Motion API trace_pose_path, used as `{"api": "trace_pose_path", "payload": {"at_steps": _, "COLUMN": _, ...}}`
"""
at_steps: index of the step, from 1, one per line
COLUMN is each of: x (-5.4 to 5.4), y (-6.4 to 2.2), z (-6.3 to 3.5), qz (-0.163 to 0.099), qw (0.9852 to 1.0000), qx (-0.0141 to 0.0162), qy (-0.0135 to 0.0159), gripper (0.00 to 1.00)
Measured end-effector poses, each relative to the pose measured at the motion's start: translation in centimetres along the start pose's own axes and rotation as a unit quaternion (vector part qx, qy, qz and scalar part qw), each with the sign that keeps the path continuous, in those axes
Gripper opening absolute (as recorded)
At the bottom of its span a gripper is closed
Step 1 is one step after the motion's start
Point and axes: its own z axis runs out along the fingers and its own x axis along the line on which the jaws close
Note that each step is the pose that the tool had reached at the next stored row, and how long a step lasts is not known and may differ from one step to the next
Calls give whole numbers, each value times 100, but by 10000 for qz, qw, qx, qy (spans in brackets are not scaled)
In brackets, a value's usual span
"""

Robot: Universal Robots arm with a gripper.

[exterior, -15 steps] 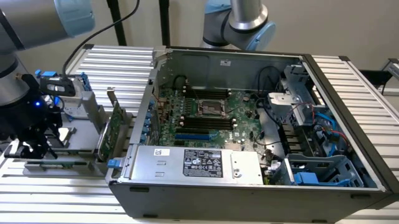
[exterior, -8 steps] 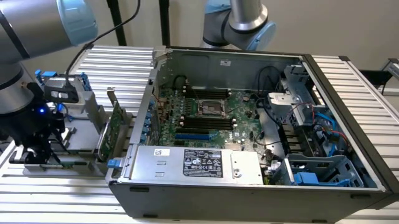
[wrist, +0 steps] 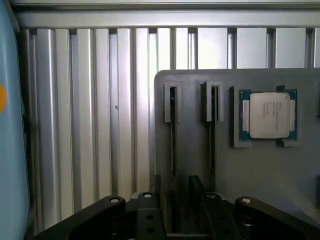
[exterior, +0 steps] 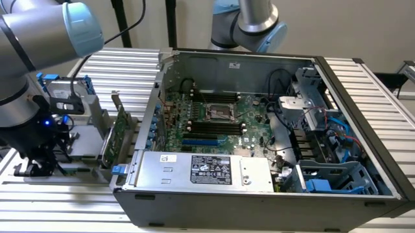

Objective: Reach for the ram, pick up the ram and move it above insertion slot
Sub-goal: 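Pick up the ram and move it above insertion slot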

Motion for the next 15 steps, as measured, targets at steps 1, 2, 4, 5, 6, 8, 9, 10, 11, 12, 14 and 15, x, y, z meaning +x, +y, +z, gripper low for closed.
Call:
{"api": "trace_pose_path", "payload": {"at_steps": 1, "x": 0, "y": -1, "z": 18, "qz": 0, "qw": 10000, "qx": 0, "qy": 0, "gripper": 36}}
{"api": "trace_pose_path", "payload": {"at_steps": 2, "x": 1, "y": -2, "z": 36, "qz": -1, "qw": 10000, "qx": 0, "qy": 0, "gripper": 36}}
{"api": "trace_pose_path", "payload": {"at_steps": 4, "x": 1, "y": -3, "z": 72, "qz": -1, "qw": 10000, "qx": 0, "qy": 0, "gripper": 36}}
{"api": "trace_pose_path", "payload": {"at_steps": 5, "x": 1, "y": -3, "z": 90, "qz": -1, "qw": 10000, "qx": 0, "qy": 0, "gripper": 36}}
{"api": "trace_pose_path", "payload": {"at_steps": 6, "x": 2, "y": -2, "z": 109, "qz": -2, "qw": 10000, "qx": 0, "qy": 0, "gripper": 36}}
{"api": "trace_pose_path", "payload": {"at_steps": 8, "x": 2, "y": 11, "z": 145, "qz": -2, "qw": 10000, "qx": 0, "qy": 1, "gripper": 36}}
{"api": "trace_pose_path", "payload": {"at_steps": 9, "x": 3, "y": 24, "z": 160, "qz": -3, "qw": 10000, "qx": 0, "qy": 1, "gripper": 36}}
{"api": "trace_pose_path", "payload": {"at_steps": 10, "x": 2, "y": 35, "z": 173, "qz": -4, "qw": 10000, "qx": 1, "qy": 1, "gripper": 36}}
{"api": "trace_pose_path", "payload": {"at_steps": 11, "x": -1, "y": 41, "z": 182, "qz": -5, "qw": 10000, "qx": 2, "qy": 0, "gripper": 36}}
{"api": "trace_pose_path", "payload": {"at_steps": 12, "x": -7, "y": 42, "z": 186, "qz": -6, "qw": 10000, "qx": 1, "qy": 0, "gripper": 36}}
{"api": "trace_pose_path", "payload": {"at_steps": 14, "x": -22, "y": 42, "z": 190, "qz": -7, "qw": 10000, "qx": 1, "qy": 1, "gripper": 36}}
{"api": "trace_pose_path", "payload": {"at_steps": 15, "x": -30, "y": 43, "z": 191, "qz": -7, "qw": 10000, "qx": 1, "qy": 1, "gripper": 36}}
